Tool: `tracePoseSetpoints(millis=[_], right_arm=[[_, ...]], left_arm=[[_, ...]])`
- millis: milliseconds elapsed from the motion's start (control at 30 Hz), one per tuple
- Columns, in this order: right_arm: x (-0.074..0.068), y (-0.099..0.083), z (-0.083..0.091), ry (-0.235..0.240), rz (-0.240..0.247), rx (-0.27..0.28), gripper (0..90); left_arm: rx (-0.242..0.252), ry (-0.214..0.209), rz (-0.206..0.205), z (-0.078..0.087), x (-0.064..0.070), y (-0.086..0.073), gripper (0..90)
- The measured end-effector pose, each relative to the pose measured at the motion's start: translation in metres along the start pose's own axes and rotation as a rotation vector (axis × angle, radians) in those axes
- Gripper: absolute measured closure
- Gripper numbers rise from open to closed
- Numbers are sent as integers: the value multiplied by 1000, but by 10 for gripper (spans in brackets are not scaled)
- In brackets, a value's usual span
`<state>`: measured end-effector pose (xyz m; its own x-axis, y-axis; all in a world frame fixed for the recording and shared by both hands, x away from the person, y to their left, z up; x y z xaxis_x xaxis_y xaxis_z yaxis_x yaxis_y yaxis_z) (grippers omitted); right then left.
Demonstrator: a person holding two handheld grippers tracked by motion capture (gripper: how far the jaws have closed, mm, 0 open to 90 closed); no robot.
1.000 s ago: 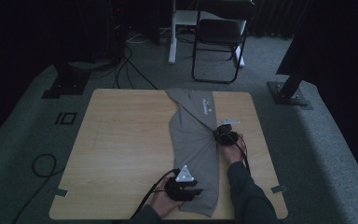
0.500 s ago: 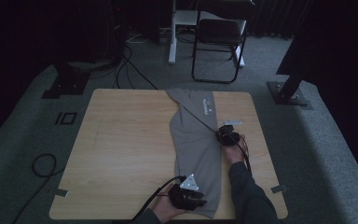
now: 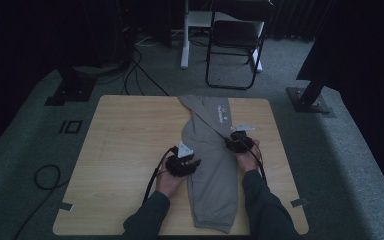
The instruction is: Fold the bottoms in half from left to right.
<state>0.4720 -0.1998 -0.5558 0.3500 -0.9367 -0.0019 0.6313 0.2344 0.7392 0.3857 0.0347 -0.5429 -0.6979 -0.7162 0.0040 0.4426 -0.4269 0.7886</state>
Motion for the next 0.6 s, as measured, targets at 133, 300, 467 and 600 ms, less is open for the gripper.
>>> tracePoseSetpoints(millis=[133, 300, 467, 600], right_arm=[[0, -2, -10, 16, -34, -21, 693], [2, -4, -8, 33, -63, -16, 695], [-2, -12, -2, 40, -74, 1, 695], [-10, -21, 7, 49, -58, 8, 695]], left_arm=[[-93, 65, 27, -26, -21, -1, 636], [-95, 70, 31, -30, -26, -5, 727], [-88, 58, 44, -20, -23, -14, 820], [-96, 59, 37, -8, -16, -22, 833]])
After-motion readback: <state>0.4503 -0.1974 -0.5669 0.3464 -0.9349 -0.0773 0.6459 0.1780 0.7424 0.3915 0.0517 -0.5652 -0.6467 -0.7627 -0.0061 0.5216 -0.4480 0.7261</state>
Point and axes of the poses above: each handheld gripper's, and its own axes: z roughly backward along the jaws, y roughly out of its top, x roughly to its right, the point moved 2 cm from there along -z, roughly forward along the jaws, and after that the axes turned 4 degrees about -z, right-handed, at the moved point
